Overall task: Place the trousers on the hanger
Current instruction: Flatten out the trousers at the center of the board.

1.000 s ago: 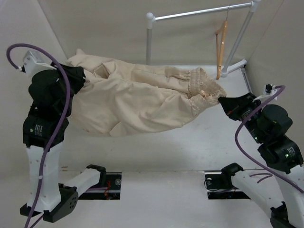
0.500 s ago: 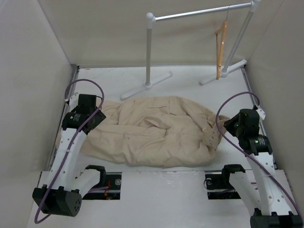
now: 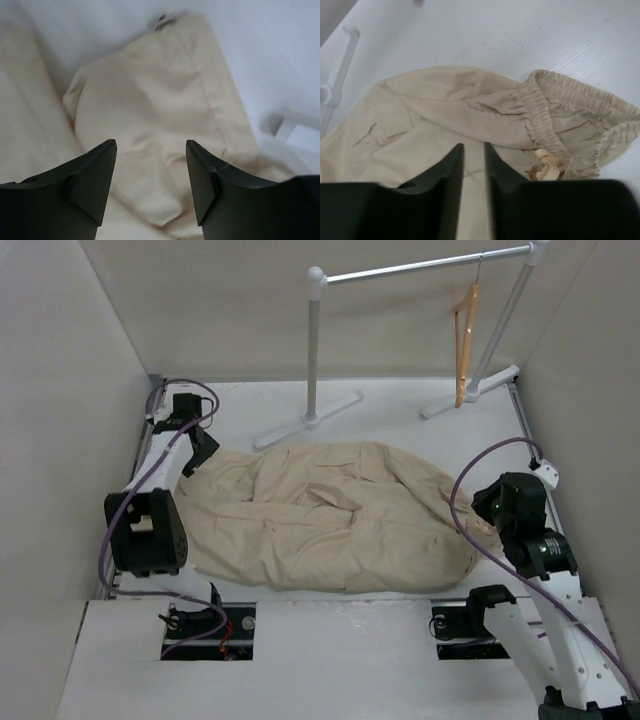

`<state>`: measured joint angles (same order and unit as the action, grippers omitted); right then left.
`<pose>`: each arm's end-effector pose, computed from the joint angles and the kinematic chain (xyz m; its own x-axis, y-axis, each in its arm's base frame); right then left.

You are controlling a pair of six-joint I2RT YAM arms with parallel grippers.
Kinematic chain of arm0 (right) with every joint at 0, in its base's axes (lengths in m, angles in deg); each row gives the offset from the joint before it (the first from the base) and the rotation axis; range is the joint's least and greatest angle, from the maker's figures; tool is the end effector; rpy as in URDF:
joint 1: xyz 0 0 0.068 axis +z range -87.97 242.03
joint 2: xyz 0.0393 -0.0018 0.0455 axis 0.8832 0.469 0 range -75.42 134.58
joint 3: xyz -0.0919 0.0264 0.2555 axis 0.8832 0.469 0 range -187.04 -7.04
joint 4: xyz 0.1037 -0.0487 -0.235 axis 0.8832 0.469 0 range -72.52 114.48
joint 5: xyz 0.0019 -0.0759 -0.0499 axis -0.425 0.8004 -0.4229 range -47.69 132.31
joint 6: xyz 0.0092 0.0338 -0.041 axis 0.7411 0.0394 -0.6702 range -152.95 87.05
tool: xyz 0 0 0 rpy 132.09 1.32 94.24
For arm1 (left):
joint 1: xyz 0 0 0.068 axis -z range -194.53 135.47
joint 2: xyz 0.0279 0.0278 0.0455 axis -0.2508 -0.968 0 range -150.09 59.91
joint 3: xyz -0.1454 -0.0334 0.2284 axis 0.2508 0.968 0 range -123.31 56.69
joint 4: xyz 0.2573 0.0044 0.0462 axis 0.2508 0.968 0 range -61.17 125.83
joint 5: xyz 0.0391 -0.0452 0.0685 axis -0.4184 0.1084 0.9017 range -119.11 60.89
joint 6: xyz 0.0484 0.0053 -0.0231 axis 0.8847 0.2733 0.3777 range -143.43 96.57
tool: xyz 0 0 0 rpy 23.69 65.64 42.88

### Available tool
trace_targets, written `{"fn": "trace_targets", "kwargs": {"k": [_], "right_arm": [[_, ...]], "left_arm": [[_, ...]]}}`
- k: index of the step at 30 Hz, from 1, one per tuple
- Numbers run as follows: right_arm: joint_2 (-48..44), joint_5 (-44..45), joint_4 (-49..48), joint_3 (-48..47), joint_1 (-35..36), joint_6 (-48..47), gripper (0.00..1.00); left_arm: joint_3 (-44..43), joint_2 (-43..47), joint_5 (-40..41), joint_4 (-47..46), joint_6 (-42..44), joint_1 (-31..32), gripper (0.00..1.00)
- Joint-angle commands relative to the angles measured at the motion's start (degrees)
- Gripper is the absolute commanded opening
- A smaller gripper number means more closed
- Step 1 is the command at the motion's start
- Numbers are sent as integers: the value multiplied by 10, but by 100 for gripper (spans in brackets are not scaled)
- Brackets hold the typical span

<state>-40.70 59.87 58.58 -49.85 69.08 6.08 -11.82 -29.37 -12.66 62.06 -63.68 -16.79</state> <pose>0.1280 0.0049 0.2990 -0.3355 0.5635 -0.7549 0.4447 0.8012 0.4004 0.3299 0.0230 0.2593 -0.4851 -0.6393 -0.5967 -0.6781 0.7058 -0.2050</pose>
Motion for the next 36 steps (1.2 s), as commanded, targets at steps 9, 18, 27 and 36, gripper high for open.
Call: {"fn": "trace_targets", "kwargs": {"k": [9,18,27,36], "right_arm": [[75,-16,-83,-7,56,-14,24],[192,-28,-157,-4,-7,9,63],[347,46,-219,4,-82,37,57],[365,113,-179,4,-102,40,61]], "left_arm": [[-238,-276,-1,-48,52,-24,55],[-300,-333,17,-48,47,-48,5],[-243,-249,41,-77,-27,-96,1],[-239,-259,21,-84,-48,-93,1]]}}
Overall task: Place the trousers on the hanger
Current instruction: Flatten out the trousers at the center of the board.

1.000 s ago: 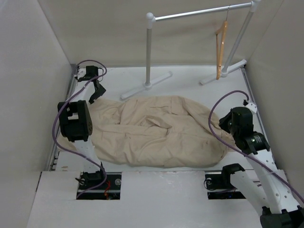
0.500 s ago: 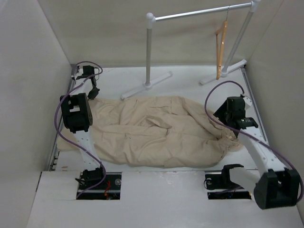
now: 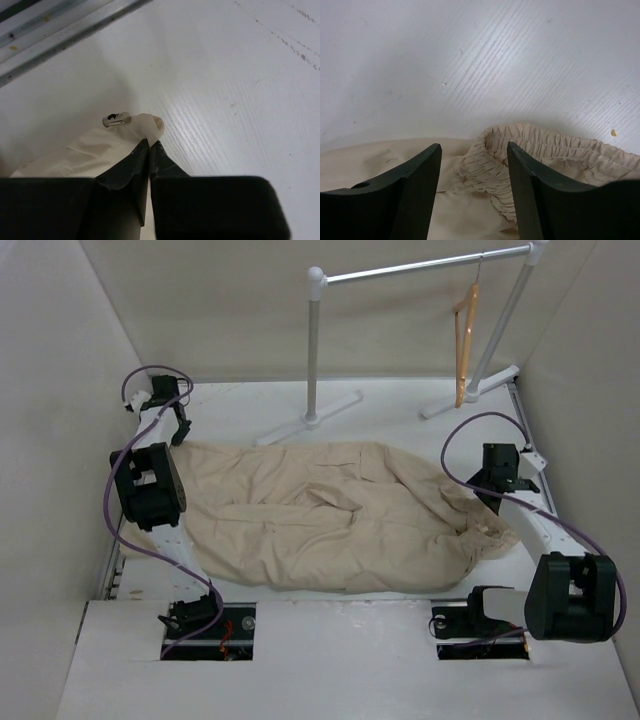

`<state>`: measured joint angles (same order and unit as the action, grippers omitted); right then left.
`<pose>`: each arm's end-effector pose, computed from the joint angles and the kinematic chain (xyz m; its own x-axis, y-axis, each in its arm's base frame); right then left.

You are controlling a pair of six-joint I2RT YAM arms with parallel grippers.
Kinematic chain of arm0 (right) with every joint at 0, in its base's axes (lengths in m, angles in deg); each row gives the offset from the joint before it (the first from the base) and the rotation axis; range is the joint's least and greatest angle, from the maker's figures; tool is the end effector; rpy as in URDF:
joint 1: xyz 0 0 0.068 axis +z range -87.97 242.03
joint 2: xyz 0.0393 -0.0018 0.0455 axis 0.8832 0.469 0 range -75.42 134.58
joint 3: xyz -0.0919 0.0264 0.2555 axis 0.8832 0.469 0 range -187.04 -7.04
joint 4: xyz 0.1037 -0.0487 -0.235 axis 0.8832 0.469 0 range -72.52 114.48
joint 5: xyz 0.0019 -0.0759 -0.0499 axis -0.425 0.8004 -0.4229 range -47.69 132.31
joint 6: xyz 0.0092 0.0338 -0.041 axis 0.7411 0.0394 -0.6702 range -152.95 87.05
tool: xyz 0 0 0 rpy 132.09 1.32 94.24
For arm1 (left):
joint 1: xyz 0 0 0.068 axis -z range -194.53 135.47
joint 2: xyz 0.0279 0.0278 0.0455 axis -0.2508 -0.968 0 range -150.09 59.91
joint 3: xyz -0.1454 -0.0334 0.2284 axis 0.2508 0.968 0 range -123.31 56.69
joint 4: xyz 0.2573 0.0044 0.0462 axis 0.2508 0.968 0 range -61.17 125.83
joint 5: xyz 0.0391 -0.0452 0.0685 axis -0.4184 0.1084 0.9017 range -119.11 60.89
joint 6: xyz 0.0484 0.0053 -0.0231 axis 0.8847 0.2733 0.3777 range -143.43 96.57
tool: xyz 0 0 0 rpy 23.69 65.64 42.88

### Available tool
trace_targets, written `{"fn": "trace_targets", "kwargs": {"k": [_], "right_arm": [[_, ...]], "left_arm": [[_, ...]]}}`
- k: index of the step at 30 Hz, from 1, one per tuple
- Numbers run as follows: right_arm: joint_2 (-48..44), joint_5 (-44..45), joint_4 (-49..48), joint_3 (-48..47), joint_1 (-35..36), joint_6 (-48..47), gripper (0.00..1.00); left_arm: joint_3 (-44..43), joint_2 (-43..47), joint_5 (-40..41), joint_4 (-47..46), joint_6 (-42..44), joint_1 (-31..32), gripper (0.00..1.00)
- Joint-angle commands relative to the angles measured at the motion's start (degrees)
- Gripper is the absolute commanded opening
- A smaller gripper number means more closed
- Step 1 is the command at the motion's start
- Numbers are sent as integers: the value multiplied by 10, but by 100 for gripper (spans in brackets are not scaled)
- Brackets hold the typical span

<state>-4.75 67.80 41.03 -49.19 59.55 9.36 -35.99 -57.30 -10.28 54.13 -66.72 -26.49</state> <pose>0.2409 -0.0259 0.2147 -0.3785 0.6246 -0.6831 0.7548 0.6354 0.1628 0.4456 0.1061 0.2190 -0.2700 -0.7206 -0.6387 -0.8036 0.5340 -0.2628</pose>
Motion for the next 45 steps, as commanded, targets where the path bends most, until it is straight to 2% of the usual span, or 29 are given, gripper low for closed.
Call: {"fn": "trace_targets", "kwargs": {"k": [1,4,7,9,11,15,23,27,32,35,37,40,41,43,45], "right_arm": [[12,25,-3,1,-7,8,61],[26,-9,-10,9,-7,9,55],[39,-40,-39,14,-14,8,41],[38,-66,-57,13,-29,9,16],[11,-67,-66,13,-41,16,5],[-46,-73,-83,-10,-77,30,4],[38,-144,-154,-84,-150,77,4],[124,-171,-202,-136,-160,93,7],[231,-176,-216,-213,-160,93,9],[275,-167,-207,-260,-161,96,13],[292,-156,-200,-286,-160,96,25],[286,-157,-185,-309,-160,91,60],[273,-160,-181,-310,-156,88,67],[225,-159,-160,-293,-135,81,75],[158,-154,-144,-254,-108,82,76]], "left_arm": [[2,18,-5,-4,-20,5,1],[1,18,-5,-4,-21,6,1],[0,19,-8,-4,-21,6,1],[2,22,-9,-4,-21,6,1],[6,26,-9,-4,-21,6,1],[12,44,-7,-12,-24,5,1],[13,80,-4,-44,-60,1,0],[2,74,-9,-73,-72,-6,0],[-38,18,2,-68,-68,-3,1],[-64,-22,0,-65,-65,-8,6],[-90,-42,-19,-55,-60,-12,14],[-101,-30,-39,-51,-53,-11,34],[-90,-13,-41,-51,-53,-10,39],[-46,42,-42,-55,-51,-7,47],[28,113,-41,-59,-54,0,52]]}}
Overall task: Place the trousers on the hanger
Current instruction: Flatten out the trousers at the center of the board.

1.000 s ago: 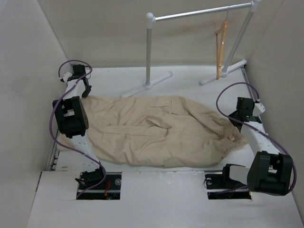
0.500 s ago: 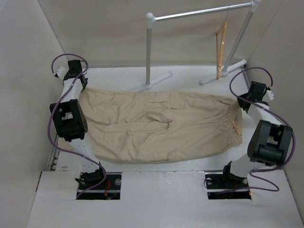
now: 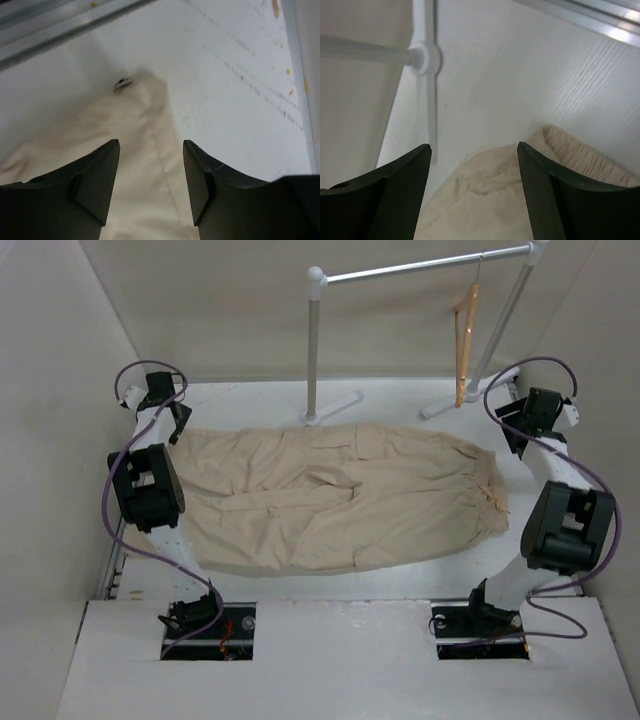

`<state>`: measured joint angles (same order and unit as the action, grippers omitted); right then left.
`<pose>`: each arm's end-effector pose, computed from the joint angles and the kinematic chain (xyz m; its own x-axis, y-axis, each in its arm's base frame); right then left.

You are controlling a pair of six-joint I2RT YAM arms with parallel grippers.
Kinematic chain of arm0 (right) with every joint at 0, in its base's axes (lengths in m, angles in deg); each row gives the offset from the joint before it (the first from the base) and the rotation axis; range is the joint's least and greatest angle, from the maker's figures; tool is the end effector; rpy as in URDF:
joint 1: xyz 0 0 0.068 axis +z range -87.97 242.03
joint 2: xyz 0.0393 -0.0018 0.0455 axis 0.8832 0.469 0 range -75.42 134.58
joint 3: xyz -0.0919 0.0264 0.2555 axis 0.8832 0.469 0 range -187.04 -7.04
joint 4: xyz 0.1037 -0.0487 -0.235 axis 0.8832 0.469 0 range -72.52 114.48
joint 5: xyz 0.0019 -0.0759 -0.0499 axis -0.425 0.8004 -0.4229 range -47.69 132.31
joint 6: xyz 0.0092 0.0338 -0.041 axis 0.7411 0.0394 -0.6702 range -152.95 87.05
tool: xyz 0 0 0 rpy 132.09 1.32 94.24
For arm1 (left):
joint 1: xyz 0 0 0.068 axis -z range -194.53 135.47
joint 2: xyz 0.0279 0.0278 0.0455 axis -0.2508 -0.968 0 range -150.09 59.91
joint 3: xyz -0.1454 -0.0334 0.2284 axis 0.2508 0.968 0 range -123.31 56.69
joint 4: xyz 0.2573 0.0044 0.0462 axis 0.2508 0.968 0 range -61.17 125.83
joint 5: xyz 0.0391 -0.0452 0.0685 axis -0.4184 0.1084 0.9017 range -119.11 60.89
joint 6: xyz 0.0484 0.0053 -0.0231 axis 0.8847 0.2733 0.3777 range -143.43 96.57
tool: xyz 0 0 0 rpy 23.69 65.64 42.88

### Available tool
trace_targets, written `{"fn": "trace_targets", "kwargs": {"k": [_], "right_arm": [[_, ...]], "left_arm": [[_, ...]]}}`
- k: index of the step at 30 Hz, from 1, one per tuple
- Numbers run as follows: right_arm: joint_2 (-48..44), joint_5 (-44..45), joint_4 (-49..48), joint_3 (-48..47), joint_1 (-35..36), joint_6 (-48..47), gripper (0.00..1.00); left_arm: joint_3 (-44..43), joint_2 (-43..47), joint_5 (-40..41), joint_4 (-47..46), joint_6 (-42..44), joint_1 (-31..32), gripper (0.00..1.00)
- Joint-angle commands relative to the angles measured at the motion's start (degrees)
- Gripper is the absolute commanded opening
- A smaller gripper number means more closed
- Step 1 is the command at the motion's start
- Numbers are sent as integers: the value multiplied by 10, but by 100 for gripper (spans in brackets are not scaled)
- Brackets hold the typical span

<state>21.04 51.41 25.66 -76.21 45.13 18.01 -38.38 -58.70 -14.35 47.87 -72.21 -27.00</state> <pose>0.3656 -0.1171 0.2535 -0.0310 0.8110 -0.5842 0.6897 0.4404 0.5748 0.4616 0.1113 0.2292 -0.1405 -0.7760 -0.6149 -0.7552 0.4856 -0.4403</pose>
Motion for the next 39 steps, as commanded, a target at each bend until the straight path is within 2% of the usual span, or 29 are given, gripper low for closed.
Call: {"fn": "trace_targets", "kwargs": {"k": [1,2,4,6,7,9,13,16,22,27,30,32,34,37,39], "right_arm": [[-137,14,10,45,57,-3,75],[-174,20,11,73,77,-6,71],[-238,35,17,128,121,-9,57],[-298,38,27,185,170,-9,31],[-323,38,40,207,195,-7,22],[-376,36,71,241,251,-9,15],[-475,19,114,293,362,-11,15],[-538,6,156,321,443,-9,19],[-603,-6,217,358,544,-3,23],[-639,-8,247,365,552,-9,26],[-655,-22,257,363,532,-22,30],[-662,-33,260,360,514,-30,30],[-665,-47,260,356,498,-37,31],[-666,-63,260,351,482,-48,31],[-668,-73,261,348,474,-57,32]], "left_arm": [[94,166,3,3,-1,7,53],[138,206,4,6,-5,8,53],[233,289,4,12,-17,6,53],[323,371,4,25,-32,-10,53],[367,412,1,34,-39,-28,53],[435,479,-5,49,-40,-62,52],[525,543,-46,86,-47,-154,52],[580,572,-69,97,-50,-219,50],[608,591,-33,103,-52,-255,44],[593,616,-26,143,-73,-270,37],[576,622,10,187,-75,-275,30],[568,609,18,204,-85,-256,28],[579,605,14,202,-103,-234,28],[629,619,-5,146,-129,-206,35],[663,632,-26,115,-143,-212,38]]}}
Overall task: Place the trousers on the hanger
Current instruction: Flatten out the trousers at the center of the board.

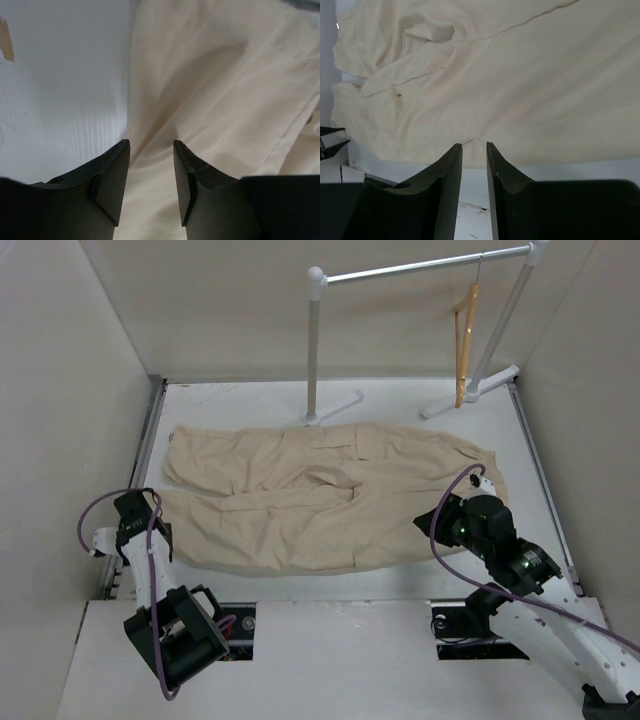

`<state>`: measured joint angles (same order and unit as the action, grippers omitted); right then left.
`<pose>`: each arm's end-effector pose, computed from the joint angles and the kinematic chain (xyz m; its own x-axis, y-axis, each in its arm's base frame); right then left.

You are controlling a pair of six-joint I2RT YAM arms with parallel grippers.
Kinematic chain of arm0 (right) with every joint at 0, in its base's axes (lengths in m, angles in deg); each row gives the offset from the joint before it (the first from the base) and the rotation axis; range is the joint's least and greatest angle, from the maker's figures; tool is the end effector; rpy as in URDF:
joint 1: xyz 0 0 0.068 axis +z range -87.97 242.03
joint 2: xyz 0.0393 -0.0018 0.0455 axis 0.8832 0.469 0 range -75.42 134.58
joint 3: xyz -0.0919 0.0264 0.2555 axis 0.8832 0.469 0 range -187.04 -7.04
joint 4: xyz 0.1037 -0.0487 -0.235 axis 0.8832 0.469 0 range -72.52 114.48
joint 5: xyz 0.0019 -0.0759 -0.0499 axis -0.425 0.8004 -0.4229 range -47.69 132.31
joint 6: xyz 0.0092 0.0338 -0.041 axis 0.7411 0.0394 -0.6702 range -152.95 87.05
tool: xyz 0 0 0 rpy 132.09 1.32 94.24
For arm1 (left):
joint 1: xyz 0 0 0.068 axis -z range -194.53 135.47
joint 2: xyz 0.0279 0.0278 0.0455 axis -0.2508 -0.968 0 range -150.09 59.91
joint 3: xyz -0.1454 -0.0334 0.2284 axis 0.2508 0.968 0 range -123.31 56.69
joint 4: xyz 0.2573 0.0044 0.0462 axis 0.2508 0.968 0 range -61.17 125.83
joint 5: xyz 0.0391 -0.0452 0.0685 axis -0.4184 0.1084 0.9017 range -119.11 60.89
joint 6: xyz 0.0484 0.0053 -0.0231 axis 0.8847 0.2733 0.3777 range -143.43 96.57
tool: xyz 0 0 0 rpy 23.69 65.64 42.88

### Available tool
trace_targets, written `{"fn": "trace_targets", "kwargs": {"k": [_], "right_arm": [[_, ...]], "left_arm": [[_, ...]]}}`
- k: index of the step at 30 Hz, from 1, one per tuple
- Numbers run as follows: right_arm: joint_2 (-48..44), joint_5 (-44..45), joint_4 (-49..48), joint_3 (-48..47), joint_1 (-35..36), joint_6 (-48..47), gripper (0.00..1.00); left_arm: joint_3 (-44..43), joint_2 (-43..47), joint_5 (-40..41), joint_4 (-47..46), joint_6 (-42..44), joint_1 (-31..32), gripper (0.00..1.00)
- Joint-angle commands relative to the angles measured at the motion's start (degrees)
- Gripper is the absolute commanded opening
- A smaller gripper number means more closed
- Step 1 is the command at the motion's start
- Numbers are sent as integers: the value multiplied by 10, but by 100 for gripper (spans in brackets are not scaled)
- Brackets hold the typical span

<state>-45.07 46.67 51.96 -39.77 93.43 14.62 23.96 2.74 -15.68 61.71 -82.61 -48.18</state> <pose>0.1101 0.0639 0.2589 -0.6489 0.4662 -0.6013 0.0214 0.8012 0.5981 0.1481 0.1084 0.1973 0.1935 -0.8746 -0.4446 -0.9313 -0.0213 -0.3636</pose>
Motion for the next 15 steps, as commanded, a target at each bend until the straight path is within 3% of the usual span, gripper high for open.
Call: {"fn": "trace_targets", "kwargs": {"k": [1,9,15], "right_arm": [[-8,-30,1,-20,-12,-27,32],[-6,-40,15,-25,-23,-41,33],[6,-33,18,-29,-24,-41,46]], "left_arm": [[59,29,-17,-38,-48,-6,40],[124,76,-24,-85,-55,-72,43],[116,6,-30,-151,-54,-76,49]]}}
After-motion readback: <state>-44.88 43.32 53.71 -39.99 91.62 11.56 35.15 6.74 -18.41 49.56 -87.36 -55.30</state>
